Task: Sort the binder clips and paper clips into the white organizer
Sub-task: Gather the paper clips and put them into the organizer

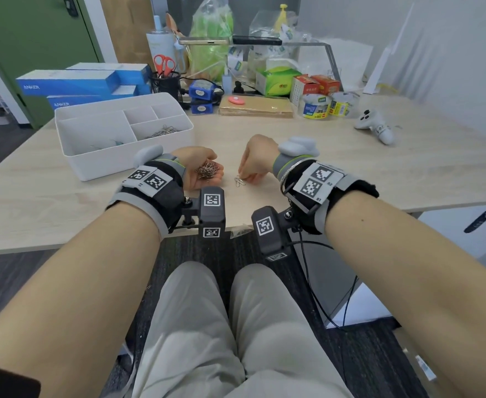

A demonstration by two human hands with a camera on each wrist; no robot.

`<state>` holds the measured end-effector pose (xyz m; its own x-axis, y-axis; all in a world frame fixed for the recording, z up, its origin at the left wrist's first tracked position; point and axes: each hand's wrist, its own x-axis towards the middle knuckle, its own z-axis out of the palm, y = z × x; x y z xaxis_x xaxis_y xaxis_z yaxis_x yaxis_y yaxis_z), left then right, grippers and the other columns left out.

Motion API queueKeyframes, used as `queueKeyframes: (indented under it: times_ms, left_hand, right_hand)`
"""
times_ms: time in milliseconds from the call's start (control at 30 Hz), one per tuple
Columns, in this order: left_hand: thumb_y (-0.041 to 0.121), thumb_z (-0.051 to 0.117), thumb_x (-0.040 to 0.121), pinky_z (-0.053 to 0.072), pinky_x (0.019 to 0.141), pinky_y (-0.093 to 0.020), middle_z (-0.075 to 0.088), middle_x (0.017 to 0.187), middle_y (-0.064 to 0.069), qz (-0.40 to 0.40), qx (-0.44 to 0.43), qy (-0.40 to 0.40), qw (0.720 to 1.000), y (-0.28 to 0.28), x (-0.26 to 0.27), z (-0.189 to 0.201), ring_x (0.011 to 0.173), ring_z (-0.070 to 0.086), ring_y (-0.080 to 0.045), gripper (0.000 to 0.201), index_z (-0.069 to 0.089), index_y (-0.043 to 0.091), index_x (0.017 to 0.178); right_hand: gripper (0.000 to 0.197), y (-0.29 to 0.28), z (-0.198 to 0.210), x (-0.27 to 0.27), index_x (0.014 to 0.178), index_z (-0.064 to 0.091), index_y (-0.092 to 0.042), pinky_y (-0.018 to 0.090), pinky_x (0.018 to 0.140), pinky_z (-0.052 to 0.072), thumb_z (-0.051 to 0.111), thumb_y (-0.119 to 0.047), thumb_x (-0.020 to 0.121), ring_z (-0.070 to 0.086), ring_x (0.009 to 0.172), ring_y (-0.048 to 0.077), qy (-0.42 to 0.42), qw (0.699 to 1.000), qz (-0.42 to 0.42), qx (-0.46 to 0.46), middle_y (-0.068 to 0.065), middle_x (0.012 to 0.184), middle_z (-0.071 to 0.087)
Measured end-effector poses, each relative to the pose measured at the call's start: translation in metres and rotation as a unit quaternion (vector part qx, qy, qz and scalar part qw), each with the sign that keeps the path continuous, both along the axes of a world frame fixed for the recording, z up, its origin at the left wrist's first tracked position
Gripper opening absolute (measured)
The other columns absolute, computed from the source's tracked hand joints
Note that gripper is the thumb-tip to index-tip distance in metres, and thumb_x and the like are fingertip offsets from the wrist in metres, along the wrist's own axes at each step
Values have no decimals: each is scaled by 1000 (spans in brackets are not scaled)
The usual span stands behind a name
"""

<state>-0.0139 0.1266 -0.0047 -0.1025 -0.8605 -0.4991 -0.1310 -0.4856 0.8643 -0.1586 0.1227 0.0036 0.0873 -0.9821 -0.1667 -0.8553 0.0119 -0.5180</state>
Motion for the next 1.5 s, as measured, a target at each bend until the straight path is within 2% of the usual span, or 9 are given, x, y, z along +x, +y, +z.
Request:
queueKeyframes:
  times_ms: [133, 400, 633, 800, 1033, 1100, 1233, 1333, 1500]
  left_hand:
    - [21, 33, 102, 46, 34, -14, 49, 66, -8, -6, 4, 4, 1000, 1, 1, 2, 28, 52, -12, 36, 49, 2, 75]
    - [22, 35, 101, 47, 33, -16, 52, 69, -9, -8, 4, -9, 1000, -1, 3, 1, 28, 55, -12, 36, 51, 2, 77]
    - [23, 36, 100, 47, 32, -17, 58, 52, -8, -6, 4, -22, 1000, -3, 7, 0, 30, 56, -12, 37, 53, 1, 75]
    - [23, 33, 101, 46, 32, -16, 53, 70, -9, -5, 5, -13, 1000, -2, 10, 2, 28, 55, -12, 38, 52, 1, 77]
    - [24, 31, 102, 47, 33, -16, 56, 67, -10, -2, 4, -17, 1000, -11, 18, 2, 30, 56, -11, 41, 53, 0, 77]
    - [26, 29, 102, 48, 34, -17, 61, 58, -10, 1, 1, -9, 1000, -18, 23, 4, 32, 58, -12, 43, 54, -1, 79]
    - [25, 28, 101, 50, 40, -18, 61, 65, -7, 17, -31, 47, 998, -33, 33, 17, 50, 60, -13, 37, 54, 2, 88]
    - [21, 34, 98, 50, 42, -17, 62, 51, -2, 23, -62, 81, 994, -43, 43, 30, 43, 58, -10, 32, 56, 8, 79]
    - [23, 43, 98, 45, 35, -12, 58, 64, 1, 85, -65, 27, 994, -66, 65, 45, 34, 53, -2, 22, 54, 11, 83]
  right_hand:
    - [1, 4, -1, 4, 75, 64, -4, 32, 69, 61, 64, -3, 75, 62, 54, 20, 0, 999, -36, -3, 13, 73, 68]
    - [20, 9, 2, 17, 60, 57, -9, 29, 69, 57, 70, -15, 73, 62, 53, 19, 105, 994, 14, 8, 4, 60, 64]
    - [34, 8, 3, 25, 57, 43, -13, 22, 48, 36, 66, -24, 80, 48, 56, 17, 190, 979, 39, -56, 1, 60, 48]
    - [18, -1, 2, 21, 63, 55, -10, 37, 83, 59, 67, -17, 74, 72, 87, 27, 116, 993, 23, -19, 11, 92, 74]
    - [10, -15, 11, 23, 65, 65, -2, 34, 71, 62, 61, -9, 72, 70, 55, 18, -5, 1000, -2, 3, 4, 45, 65]
    - [14, -18, 24, 31, 78, 66, 7, 28, 63, 61, 61, -6, 76, 66, 45, 13, -63, 998, 18, -7, 10, 49, 66]
    - [17, -28, 49, 58, 89, 68, 10, 35, 68, 62, 63, -4, 79, 70, 64, 25, -106, 988, 97, -59, 20, 73, 69]
    - [16, -43, 54, 76, 90, 70, 8, 29, 62, 62, 65, -2, 78, 67, 56, 17, -104, 982, 134, -82, 17, 68, 68]
    - [15, -72, 60, 89, 81, 72, -5, 22, 51, 54, 71, -19, 77, 66, 61, 18, -124, 978, 120, -115, 13, 73, 70]
